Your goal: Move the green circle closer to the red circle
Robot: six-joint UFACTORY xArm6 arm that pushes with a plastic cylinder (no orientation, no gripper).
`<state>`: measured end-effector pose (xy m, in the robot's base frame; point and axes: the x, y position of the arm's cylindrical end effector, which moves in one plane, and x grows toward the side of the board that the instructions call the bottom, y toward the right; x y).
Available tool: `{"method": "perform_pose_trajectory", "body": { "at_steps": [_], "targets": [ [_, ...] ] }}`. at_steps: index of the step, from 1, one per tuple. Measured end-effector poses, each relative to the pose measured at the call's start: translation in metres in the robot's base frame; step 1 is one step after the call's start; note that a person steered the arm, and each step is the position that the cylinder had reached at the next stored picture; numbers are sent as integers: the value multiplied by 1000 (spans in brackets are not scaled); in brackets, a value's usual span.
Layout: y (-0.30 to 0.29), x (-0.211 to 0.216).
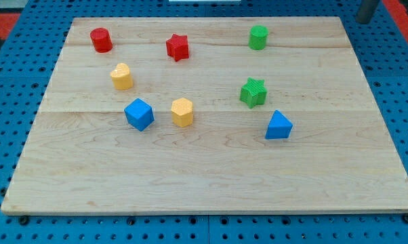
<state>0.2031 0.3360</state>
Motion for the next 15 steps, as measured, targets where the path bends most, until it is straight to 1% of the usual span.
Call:
{"method": "perform_pose_trajectory", "body": {
  "at_steps": [3, 4, 5, 6, 8, 9, 10, 11, 12, 13, 14, 15],
  "targets": [
    [-1, 1],
    [-3, 22],
    [-15, 61],
    [-65, 61],
    [-65, 62],
    [-65, 54],
    [-90, 59],
    [-132, 66],
    [-222, 63],
    [-276, 47],
    [-244, 23],
    [-302, 24]
  ]
}}
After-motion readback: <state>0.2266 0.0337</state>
